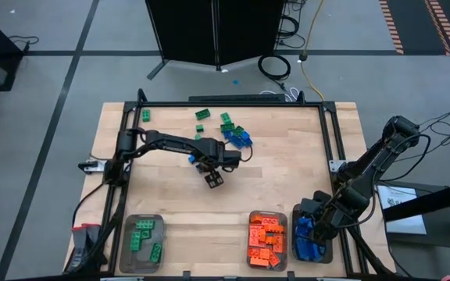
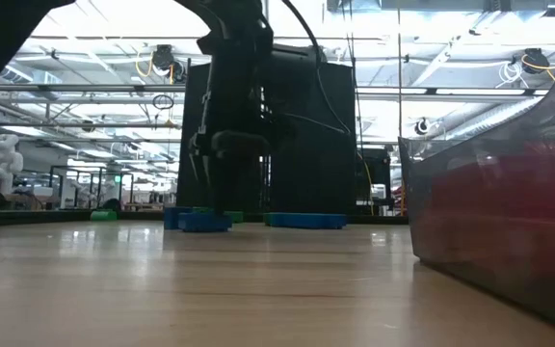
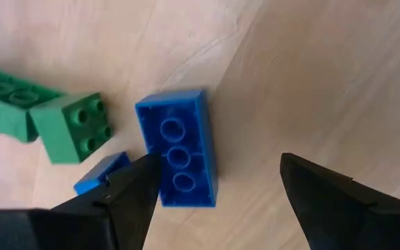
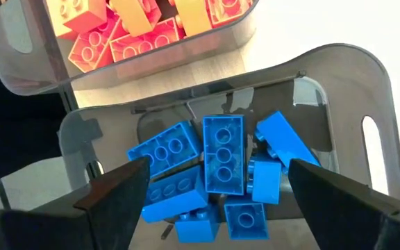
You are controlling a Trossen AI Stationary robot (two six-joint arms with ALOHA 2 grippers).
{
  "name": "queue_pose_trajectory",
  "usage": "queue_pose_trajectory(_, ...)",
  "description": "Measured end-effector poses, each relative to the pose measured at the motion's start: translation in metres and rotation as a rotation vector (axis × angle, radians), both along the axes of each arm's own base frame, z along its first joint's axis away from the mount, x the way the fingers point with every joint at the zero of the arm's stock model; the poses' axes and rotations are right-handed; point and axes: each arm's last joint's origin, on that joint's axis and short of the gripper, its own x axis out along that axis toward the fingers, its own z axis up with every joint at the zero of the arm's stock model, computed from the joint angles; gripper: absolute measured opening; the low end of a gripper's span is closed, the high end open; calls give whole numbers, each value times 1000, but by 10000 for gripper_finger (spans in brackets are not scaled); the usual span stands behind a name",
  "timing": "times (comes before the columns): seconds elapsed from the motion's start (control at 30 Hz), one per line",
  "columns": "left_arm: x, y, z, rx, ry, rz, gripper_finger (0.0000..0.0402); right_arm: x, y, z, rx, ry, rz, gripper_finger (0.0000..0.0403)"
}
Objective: Sort blocks
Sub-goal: Put the blue game piece into the right black bin
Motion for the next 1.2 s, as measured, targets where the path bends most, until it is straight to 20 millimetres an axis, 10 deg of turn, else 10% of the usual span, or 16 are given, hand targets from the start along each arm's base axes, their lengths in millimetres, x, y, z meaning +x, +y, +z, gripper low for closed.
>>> queue_pose_trajectory(0.63, -17, 31, -34, -149, -35, 33, 294, -3, -3, -2, -34, 30, -7, 338)
queue_pose_trajectory(0.97, -17, 27, -39, -167, -39, 28, 121, -2, -6, -2, -86, 1, -21, 338)
queue_pose_trajectory(1.2, -6, 25, -21, -157, -95, 18, 121, 4, -13, -1, -164, -73, -74, 338)
